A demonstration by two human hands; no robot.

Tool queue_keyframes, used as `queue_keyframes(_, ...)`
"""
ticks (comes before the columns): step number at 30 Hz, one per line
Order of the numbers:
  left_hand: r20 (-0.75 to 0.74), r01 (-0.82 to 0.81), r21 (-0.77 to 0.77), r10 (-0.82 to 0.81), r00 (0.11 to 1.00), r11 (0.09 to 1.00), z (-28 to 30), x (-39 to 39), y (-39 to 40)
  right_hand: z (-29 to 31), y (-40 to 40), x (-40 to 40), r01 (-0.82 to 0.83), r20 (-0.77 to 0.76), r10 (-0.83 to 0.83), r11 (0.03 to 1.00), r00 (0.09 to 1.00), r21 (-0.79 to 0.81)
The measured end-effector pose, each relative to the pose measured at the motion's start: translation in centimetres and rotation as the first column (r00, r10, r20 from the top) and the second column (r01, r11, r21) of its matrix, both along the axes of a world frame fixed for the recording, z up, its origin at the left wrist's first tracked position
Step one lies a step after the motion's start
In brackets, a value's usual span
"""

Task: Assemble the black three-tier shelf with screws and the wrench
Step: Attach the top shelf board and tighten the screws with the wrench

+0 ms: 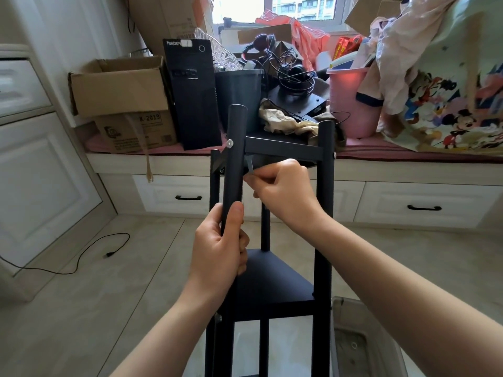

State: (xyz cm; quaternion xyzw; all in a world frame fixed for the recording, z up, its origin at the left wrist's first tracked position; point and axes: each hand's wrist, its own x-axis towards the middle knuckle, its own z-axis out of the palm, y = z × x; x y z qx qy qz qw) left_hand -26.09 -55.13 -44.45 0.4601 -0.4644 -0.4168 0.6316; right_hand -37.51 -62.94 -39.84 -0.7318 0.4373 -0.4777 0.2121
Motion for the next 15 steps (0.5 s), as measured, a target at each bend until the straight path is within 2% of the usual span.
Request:
queue_keyframes(8,0.007,-0.011,-0.009,0.011,1.000,1.000,0.0,0.1,0.0,-1.4,-0.8,1.0,0.030,0.039,-0.029,0.999,0.999,-0.039)
queue_keyframes(15,0.023,0.014,-0.017,-0.013,1.000,1.000,-0.2,0.1,0.2,-2.6,-1.9,3.0,0.057,0.162,-0.039,0.992,0.986,-0.113)
